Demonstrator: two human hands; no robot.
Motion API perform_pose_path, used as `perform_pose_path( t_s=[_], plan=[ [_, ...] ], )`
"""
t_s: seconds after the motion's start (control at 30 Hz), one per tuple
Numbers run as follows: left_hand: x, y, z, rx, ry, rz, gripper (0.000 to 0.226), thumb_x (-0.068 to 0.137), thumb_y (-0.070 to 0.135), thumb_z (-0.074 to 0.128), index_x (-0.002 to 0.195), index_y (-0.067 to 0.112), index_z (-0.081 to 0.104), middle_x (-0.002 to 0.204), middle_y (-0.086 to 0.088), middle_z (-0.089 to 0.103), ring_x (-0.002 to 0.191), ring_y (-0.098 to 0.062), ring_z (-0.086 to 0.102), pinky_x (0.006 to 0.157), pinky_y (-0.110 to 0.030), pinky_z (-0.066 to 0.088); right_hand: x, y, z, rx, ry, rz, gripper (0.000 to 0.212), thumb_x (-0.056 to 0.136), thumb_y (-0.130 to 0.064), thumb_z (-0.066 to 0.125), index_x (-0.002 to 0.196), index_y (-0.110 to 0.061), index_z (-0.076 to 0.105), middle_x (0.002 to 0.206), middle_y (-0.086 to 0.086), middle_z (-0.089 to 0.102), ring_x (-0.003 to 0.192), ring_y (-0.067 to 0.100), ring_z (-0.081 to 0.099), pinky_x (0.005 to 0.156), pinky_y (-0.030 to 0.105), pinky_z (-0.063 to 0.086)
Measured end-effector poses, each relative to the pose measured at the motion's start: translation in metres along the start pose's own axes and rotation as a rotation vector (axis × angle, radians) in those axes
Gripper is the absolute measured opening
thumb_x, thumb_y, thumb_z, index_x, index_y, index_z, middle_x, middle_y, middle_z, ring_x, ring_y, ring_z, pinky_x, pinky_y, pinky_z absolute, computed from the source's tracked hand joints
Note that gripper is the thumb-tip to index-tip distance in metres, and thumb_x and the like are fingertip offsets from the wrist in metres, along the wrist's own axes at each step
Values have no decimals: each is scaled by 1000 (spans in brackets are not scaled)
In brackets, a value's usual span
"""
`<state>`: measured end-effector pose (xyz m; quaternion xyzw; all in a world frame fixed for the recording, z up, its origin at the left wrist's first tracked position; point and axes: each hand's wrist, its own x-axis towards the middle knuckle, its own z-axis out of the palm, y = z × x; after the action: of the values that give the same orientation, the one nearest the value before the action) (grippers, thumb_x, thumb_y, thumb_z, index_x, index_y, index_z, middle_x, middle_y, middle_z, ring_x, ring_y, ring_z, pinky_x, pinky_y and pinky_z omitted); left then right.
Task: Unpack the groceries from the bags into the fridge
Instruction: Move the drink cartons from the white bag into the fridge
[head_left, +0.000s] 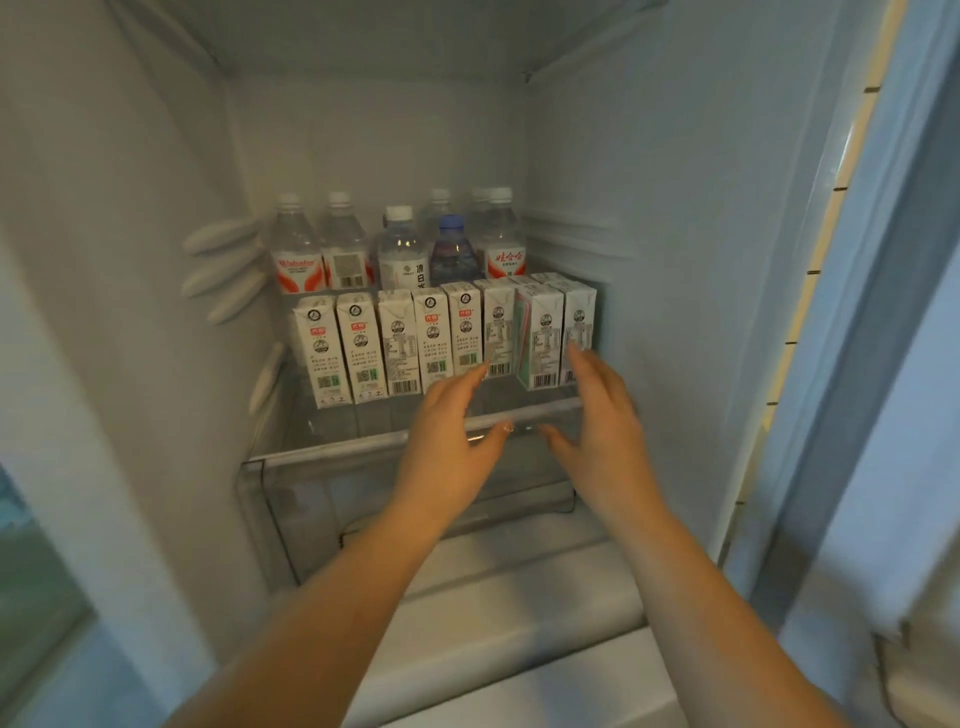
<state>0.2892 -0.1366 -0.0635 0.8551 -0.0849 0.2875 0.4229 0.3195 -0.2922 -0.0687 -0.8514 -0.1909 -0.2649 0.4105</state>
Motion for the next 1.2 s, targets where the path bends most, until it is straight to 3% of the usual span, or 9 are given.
perform_pose_path(
  t_s=[0.1,0.3,0.37,0.47,0.67,0.8,0.87,0.97,1.2],
  plan=[
    [-33,5,-15,52,-48,16,65,85,21,67,142,23,34,134,-1,44,124,-10,41,104,-19,29,-35,-14,-10,-23,-84,4,88,76,-7,73,147,-24,23,148,7,28,137,19,27,108,21,20],
    [-112,20,-35,189,-214,47,66,88,32,61,144,29,27,142,7,35,130,-9,34,98,-13,21,-128,-47,-36,-141,-176,104,77,82,-19,69,146,-26,26,149,1,27,135,18,32,108,25,28],
    [-138,29,-37,193,-244,59,65,89,34,60,144,30,27,143,7,34,131,-11,33,98,-15,22,-158,-56,-50,-166,-151,120,75,82,-18,70,145,-25,29,148,1,29,133,20,36,107,32,36],
    [-179,46,-30,183,-282,121,63,87,31,63,142,26,33,141,4,39,130,-13,35,97,-12,21,-204,-66,-75,-211,-125,175,74,82,-19,70,144,-28,30,149,-3,29,134,15,33,108,25,29],
    [-250,98,10,113,-480,249,64,86,35,62,142,27,33,142,7,37,129,-10,35,98,-13,21,-300,-71,-147,-291,-59,371,74,86,-23,65,146,-32,24,153,-8,21,140,9,21,113,32,27],
    [-296,141,45,43,-641,308,65,87,32,62,143,28,30,143,8,35,129,-7,32,94,-6,14,-367,-62,-202,-353,21,520,74,85,-20,66,146,-30,26,152,-6,24,137,11,29,112,33,30],
    [-318,162,63,27,-714,332,66,87,31,63,143,27,30,142,7,35,128,-9,34,100,-11,20,-402,-56,-227,-392,56,599,75,84,-21,68,145,-31,27,151,-6,25,132,10,35,108,26,30],
    [-353,195,92,-8,-791,392,66,85,30,64,143,25,32,140,4,39,128,-13,37,107,-25,30,-456,-43,-266,-444,97,670,76,82,-22,70,145,-29,27,151,-3,28,137,14,29,110,33,32],
    [-448,298,170,-72,-910,524,64,88,35,61,143,25,31,143,3,38,129,-15,37,104,-25,31,-574,-20,-382,-540,104,829,76,83,-24,69,146,-25,27,150,-4,29,135,11,28,103,18,21]
  ],
)
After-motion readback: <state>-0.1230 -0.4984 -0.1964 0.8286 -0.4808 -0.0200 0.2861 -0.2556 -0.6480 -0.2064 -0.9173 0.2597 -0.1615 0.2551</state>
